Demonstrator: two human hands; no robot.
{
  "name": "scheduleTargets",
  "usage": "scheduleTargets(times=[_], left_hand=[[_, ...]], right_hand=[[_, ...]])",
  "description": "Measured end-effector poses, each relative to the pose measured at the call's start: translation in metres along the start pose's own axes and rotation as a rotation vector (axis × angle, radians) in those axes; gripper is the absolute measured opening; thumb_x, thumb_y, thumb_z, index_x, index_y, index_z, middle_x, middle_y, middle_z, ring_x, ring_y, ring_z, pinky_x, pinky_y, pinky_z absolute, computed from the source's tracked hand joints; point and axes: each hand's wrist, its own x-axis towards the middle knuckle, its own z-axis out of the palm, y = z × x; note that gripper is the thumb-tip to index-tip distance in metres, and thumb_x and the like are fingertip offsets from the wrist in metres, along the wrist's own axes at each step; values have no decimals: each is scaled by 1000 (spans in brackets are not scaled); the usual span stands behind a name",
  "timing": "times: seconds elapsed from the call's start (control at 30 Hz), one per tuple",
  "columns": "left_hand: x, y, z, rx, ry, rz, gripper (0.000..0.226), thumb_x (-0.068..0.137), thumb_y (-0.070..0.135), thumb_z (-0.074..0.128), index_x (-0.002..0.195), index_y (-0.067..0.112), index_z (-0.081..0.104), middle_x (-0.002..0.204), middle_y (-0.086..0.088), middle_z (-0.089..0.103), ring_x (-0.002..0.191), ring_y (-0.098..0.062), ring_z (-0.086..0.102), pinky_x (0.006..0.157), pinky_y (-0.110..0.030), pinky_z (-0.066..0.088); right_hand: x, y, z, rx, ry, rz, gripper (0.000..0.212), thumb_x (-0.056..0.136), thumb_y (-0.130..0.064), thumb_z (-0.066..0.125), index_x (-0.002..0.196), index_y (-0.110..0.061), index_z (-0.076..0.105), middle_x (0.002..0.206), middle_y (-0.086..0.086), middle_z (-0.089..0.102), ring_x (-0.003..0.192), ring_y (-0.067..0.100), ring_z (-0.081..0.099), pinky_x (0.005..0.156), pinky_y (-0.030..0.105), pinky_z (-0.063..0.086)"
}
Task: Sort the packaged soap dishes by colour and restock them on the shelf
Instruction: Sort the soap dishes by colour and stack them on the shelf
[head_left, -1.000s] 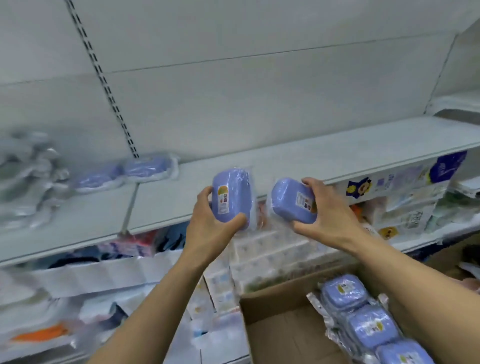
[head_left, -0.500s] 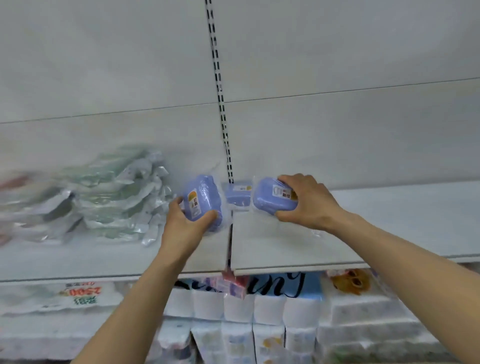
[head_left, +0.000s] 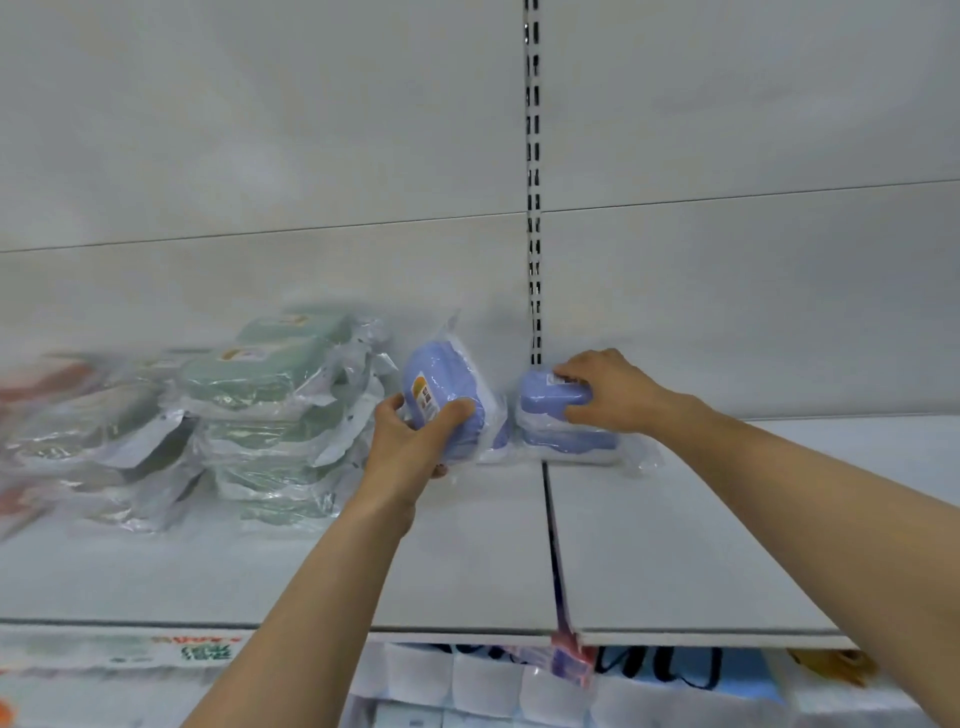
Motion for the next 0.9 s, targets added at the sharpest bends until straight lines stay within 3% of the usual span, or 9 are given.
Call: scheduleTargets(times=[0.1, 0.2, 0.27, 0.37, 0.5, 0.6, 0.7, 0.77, 0.9], left_hand=[[8, -1, 0, -81, -18, -32, 84, 78, 35, 81, 145, 20, 33, 128, -4, 57, 100, -19, 66, 80, -39, 60], [13, 0, 5, -193, -41, -69, 78, 79, 42, 79, 140, 18, 37, 129, -5, 58, 103, -22, 67, 70, -33, 60], [14, 1, 10, -238, -76, -75, 67, 83, 48, 72, 135, 16, 43, 122, -5, 63, 98, -20, 71, 68, -31, 60], [16, 1, 12, -169, -163, 6, 56, 93, 58, 53, 131, 17, 52, 120, -6, 66, 95, -18, 71, 69, -32, 59], [29, -5, 0, 531, 55, 647, 78, 82, 37, 77, 147, 22, 38, 144, 1, 37, 128, -14, 41, 95, -26, 37], [48, 3, 2, 854, 0, 1025, 101, 65, 33, 87, 150, 19, 35, 149, -5, 39, 138, -27, 34, 109, -38, 31], [64, 17, 7, 966, -48, 1048, 92, 56, 32, 87, 139, 20, 49, 128, 0, 57, 114, -29, 56, 98, -41, 39], [70, 25, 9, 1015, -10, 1001, 88, 57, 31, 86, 137, 20, 51, 120, -2, 57, 102, -29, 56, 88, -38, 41], [85, 30, 15, 1328, -81, 791, 84, 71, 28, 77, 145, 24, 38, 129, -1, 48, 114, -27, 48, 88, -34, 38]], right_hand=[[-17, -36, -2, 252, 248, -13, 40, 82, -48, 69, 117, -27, 66, 119, -10, 59, 119, 15, 49, 97, 31, 41], [-41, -90, 5, 786, 191, -41, 48, 78, -41, 78, 122, -35, 59, 114, -13, 63, 107, 1, 58, 87, 17, 45], [-48, -107, 16, 706, 108, -112, 67, 74, -37, 82, 131, -42, 46, 119, -16, 58, 105, -1, 58, 87, 17, 49], [-35, -103, 18, 729, 248, -56, 69, 77, -21, 76, 134, -38, 41, 114, -8, 59, 97, 12, 63, 86, 36, 55], [-16, -85, -6, 962, 253, 142, 62, 75, -9, 75, 130, -27, 49, 106, 12, 68, 94, 28, 68, 84, 50, 57], [-9, -76, -15, 1017, 106, 158, 62, 73, -10, 73, 129, -25, 50, 103, 21, 68, 84, 29, 65, 86, 51, 54], [-3, -70, -14, 970, 68, 107, 66, 73, -16, 76, 132, -27, 47, 105, 22, 68, 90, 28, 68, 91, 47, 55], [-5, -60, -14, 830, 164, 103, 71, 78, -27, 79, 138, -28, 42, 108, 9, 68, 99, 15, 66, 88, 27, 53], [-17, -25, -10, 69, 170, 143, 71, 77, -41, 73, 140, -39, 39, 133, -9, 47, 125, 16, 41, 100, 36, 36]])
